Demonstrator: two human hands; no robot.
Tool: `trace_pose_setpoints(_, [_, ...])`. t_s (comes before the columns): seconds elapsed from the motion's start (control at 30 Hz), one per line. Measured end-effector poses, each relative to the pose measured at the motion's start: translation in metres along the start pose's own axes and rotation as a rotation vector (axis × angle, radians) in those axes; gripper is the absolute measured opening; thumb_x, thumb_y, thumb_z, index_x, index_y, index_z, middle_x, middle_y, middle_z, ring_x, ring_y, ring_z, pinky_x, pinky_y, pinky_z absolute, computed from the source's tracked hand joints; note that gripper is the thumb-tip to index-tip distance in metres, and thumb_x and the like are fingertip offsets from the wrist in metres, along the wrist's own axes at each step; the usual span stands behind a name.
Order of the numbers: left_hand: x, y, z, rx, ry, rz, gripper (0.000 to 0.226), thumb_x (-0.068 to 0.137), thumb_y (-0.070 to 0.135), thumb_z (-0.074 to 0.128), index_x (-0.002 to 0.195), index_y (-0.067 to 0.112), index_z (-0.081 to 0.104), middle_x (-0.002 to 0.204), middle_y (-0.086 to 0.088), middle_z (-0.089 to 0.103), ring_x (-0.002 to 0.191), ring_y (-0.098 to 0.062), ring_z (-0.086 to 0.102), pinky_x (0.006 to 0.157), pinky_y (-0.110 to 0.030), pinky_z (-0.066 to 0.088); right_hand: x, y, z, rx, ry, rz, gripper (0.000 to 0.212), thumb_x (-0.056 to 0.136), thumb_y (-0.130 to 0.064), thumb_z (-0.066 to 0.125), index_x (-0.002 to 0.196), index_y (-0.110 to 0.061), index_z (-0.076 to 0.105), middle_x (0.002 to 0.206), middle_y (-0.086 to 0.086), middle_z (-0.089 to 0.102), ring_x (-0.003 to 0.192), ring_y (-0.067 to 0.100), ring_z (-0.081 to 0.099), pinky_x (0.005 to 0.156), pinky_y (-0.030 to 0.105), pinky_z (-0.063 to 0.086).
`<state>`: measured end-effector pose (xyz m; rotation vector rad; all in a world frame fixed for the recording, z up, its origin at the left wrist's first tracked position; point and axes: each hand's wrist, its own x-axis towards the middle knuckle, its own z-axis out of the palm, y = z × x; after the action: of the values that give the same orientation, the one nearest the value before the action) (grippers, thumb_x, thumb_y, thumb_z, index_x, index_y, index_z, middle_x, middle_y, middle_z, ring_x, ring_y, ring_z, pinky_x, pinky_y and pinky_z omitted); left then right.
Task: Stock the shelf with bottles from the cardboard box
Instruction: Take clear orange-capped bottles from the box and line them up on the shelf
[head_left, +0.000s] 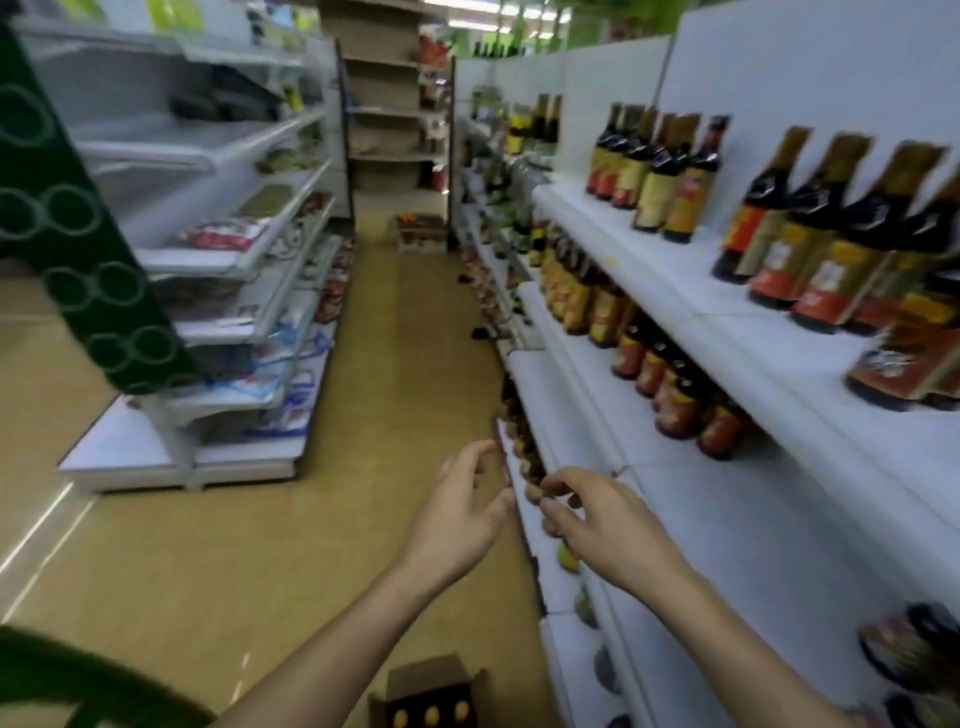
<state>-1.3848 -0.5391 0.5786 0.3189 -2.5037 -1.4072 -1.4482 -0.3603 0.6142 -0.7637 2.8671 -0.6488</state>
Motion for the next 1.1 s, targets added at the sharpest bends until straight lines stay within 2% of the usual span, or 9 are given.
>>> trace_pose_setpoints(0.07, [-0.007, -0.031, -0.009, 0.007, 0.003, -0.065, 0.058, 0.1, 0.033, 0.065, 0.153, 0.029, 0.04, 0.141, 0.005, 0.051, 0.127, -0.008, 0.051, 0.1, -0.026, 0.046, 0.008, -0.009, 0.036, 0.058, -0.054, -0.015, 0.033, 0.101, -0.041, 0.055, 0.132, -0.031, 0.062, 0.129, -0.011, 0.067, 0.118, 0.01, 0.062, 0.096, 0.033, 0.051])
trace_pose_setpoints(0.27, [-0.028, -0.108, -0.015, 0.03, 0.025, -0.237, 0.059, 0.1, 0.035, 0.066, 0.152, 0.032, 0.041, 0.141, 0.004, 0.052, 0.126, -0.008, 0.051, 0.1, -0.024, 0.046, 0.026, -0.028, 0.13, 0.208, -0.206, -0.049, 0.036, 0.102, -0.043, 0.054, 0.136, -0.033, 0.058, 0.131, -0.011, 0.064, 0.116, 0.009, 0.061, 0.091, 0.032, 0.052])
trace_pose_setpoints(0.43, [-0.054, -0.161, 0.008, 0.005, 0.021, -0.4, 0.06, 0.1, 0.037, 0.064, 0.154, 0.032, 0.038, 0.142, 0.004, 0.052, 0.125, -0.008, 0.052, 0.099, -0.025, 0.048, 0.031, -0.021, 0.195, 0.283, -0.323, -0.099, 0.035, 0.103, -0.038, 0.055, 0.137, -0.029, 0.058, 0.132, -0.012, 0.065, 0.114, 0.004, 0.061, 0.091, 0.026, 0.051])
trace_pose_setpoints(0.67, [-0.082, -0.221, 0.059, -0.042, 0.051, -0.604, 0.06, 0.1, 0.032, 0.066, 0.154, 0.031, 0.04, 0.14, 0.004, 0.053, 0.128, -0.011, 0.054, 0.098, -0.026, 0.049, 0.027, 0.016, 0.269, 0.377, -0.465, -0.061, 0.035, 0.104, -0.032, 0.055, 0.138, -0.022, 0.06, 0.129, -0.006, 0.067, 0.114, 0.005, 0.062, 0.094, 0.028, 0.054])
trace_pose_setpoints(0.8, [-0.088, -0.248, 0.088, -0.046, 0.077, -0.669, 0.061, 0.099, 0.032, 0.068, 0.153, 0.028, 0.042, 0.136, 0.006, 0.057, 0.122, -0.004, 0.054, 0.088, -0.013, 0.043, 0.028, 0.043, 0.299, 0.392, -0.517, -0.036, 0.031, 0.103, -0.03, 0.057, 0.134, -0.026, 0.061, 0.126, -0.005, 0.067, 0.115, 0.008, 0.063, 0.097, 0.036, 0.054])
trace_pose_setpoints(0.9, [-0.091, -0.265, 0.112, -0.056, 0.097, -0.703, 0.057, 0.099, 0.034, 0.068, 0.15, 0.032, 0.044, 0.132, 0.012, 0.057, 0.117, -0.001, 0.054, 0.08, -0.008, 0.042, 0.03, 0.062, 0.322, 0.403, -0.535, -0.012, 0.031, 0.103, -0.031, 0.058, 0.133, -0.027, 0.062, 0.125, -0.008, 0.069, 0.115, 0.008, 0.064, 0.097, 0.037, 0.055])
trace_pose_setpoints(1.0, [-0.094, -0.289, 0.138, -0.056, 0.096, -0.731, 0.055, 0.099, 0.032, 0.068, 0.148, 0.033, 0.045, 0.131, 0.011, 0.058, 0.118, -0.003, 0.056, 0.083, -0.012, 0.046, 0.034, 0.08, 0.353, 0.424, -0.558, 0.022, 0.031, 0.103, -0.031, 0.058, 0.133, -0.026, 0.062, 0.124, -0.008, 0.069, 0.112, 0.007, 0.063, 0.095, 0.031, 0.054])
trace_pose_setpoints(1.1, [-0.097, -0.319, 0.164, -0.072, 0.078, -0.769, 0.057, 0.099, 0.028, 0.067, 0.151, 0.026, 0.043, 0.138, 0.005, 0.058, 0.127, -0.009, 0.056, 0.101, -0.032, 0.053, 0.035, 0.1, 0.391, 0.439, -0.582, 0.037, 0.031, 0.103, -0.03, 0.058, 0.134, -0.026, 0.061, 0.125, -0.008, 0.067, 0.112, 0.005, 0.061, 0.093, 0.024, 0.052])
